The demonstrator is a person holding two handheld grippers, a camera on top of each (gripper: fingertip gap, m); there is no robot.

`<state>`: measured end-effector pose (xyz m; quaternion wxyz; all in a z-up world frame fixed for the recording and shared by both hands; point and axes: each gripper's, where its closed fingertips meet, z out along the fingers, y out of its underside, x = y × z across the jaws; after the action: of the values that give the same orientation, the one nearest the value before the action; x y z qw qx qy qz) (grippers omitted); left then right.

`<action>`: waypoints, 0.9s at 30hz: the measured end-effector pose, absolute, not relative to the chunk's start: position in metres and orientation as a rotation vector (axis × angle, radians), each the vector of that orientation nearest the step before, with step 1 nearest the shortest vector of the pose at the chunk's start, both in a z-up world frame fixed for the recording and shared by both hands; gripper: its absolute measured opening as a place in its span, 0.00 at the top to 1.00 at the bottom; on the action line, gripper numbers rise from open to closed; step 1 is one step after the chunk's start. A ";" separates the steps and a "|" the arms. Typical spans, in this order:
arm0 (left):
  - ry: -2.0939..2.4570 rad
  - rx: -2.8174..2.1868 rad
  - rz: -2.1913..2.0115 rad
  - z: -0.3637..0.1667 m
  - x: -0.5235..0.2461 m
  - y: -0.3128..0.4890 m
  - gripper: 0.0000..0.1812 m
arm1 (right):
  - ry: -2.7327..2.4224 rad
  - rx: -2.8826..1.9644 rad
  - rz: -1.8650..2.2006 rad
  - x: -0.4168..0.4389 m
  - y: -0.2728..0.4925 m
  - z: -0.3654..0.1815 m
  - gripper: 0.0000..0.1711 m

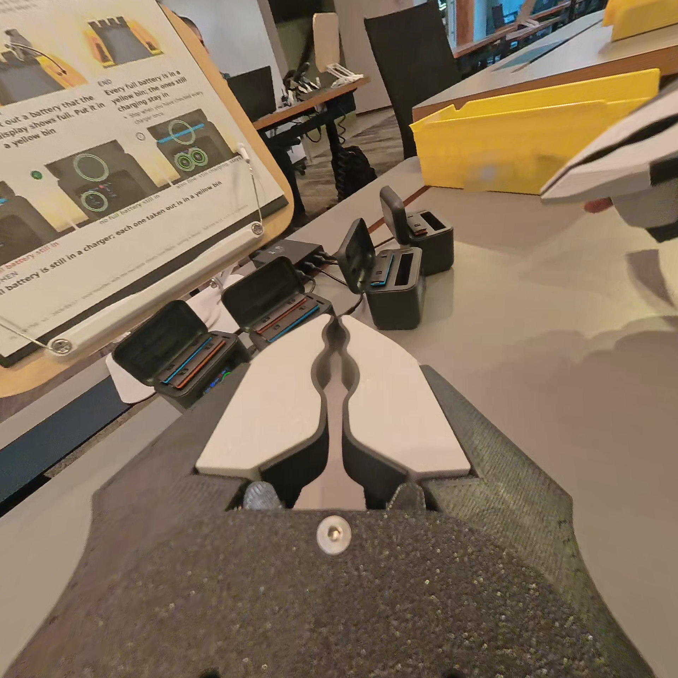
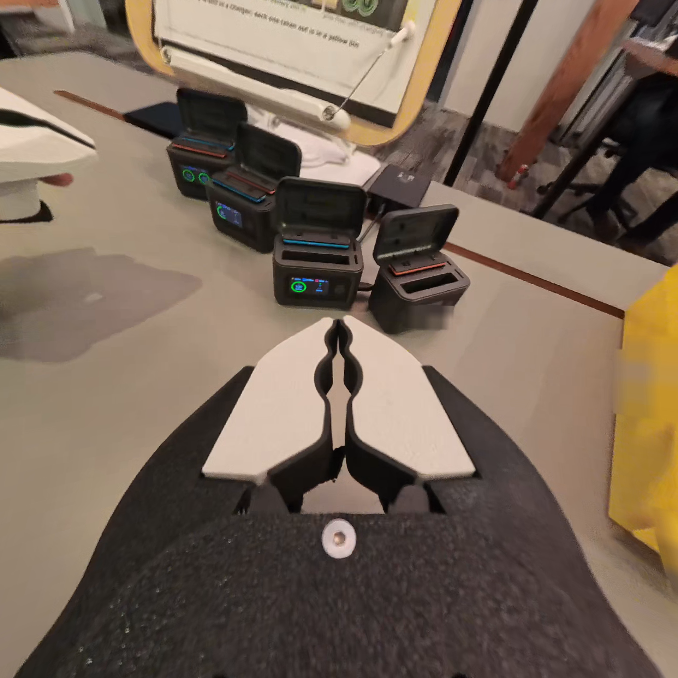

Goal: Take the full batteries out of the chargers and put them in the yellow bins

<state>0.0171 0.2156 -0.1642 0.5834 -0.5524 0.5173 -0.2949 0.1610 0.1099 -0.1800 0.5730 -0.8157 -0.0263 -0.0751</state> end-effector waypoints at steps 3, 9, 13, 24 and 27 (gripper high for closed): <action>1.175 -1.282 -0.672 -0.160 0.014 0.219 1.00 | -0.030 -1.857 -0.133 0.163 0.109 -0.189 1.00; 1.057 -1.282 -0.648 -0.118 -0.009 0.233 1.00 | 0.034 -1.846 -0.073 0.171 0.103 -0.187 1.00; 0.915 -1.308 -0.620 -0.054 -0.069 0.259 1.00 | 0.026 -1.832 -0.064 0.168 0.100 -0.181 1.00; 1.289 -1.782 -0.040 -0.055 -0.289 0.396 0.89 | -0.044 -1.855 -0.039 0.154 0.102 -0.187 1.00; 1.516 -1.865 0.184 -0.113 -0.317 0.426 0.86 | -0.079 -1.875 -0.071 0.153 0.103 -0.193 1.00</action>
<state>-0.3166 0.4264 -0.1128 0.3575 -0.7225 0.5875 0.0713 0.1530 0.1032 -0.1933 0.5907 -0.8056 -0.0339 -0.0307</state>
